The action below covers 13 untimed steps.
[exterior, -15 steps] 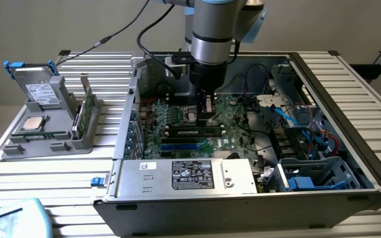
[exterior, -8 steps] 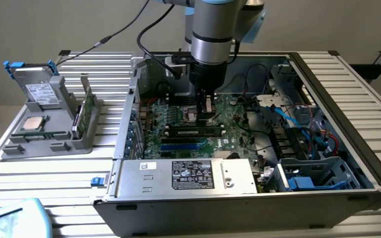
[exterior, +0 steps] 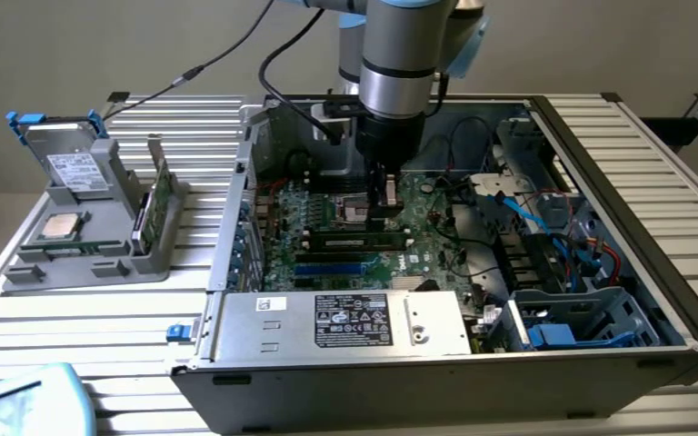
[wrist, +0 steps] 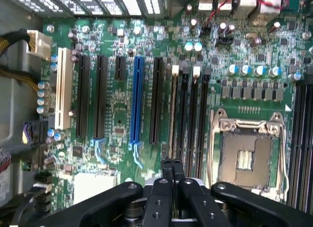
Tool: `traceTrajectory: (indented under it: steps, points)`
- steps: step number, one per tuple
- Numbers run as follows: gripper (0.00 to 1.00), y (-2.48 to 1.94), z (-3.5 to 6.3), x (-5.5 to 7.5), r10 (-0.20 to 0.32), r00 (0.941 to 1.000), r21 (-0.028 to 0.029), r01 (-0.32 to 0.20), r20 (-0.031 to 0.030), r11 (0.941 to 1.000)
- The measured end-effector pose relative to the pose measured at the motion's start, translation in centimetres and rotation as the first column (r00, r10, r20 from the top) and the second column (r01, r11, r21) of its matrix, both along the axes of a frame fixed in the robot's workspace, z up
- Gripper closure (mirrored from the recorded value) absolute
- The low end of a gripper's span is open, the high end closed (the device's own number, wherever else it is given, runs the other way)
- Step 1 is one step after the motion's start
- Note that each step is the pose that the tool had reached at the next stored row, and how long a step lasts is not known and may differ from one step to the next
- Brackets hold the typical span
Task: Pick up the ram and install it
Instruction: 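Press down the ram until it locks into place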
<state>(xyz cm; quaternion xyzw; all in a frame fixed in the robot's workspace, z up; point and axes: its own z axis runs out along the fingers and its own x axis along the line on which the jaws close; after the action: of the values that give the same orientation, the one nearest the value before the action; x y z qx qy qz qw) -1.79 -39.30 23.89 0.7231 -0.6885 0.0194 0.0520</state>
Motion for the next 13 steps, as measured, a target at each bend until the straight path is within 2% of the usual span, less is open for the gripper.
traceTrajectory:
  steps: [4,13]
  points:
    - [0.90,0.00,0.00,1.11,0.000,1.0000,-0.0001,0.000,0.0001,1.0000]
    - [0.90,0.01,-0.70,1.18,-0.003,1.0000,0.0000,0.003,0.0000,1.0000]
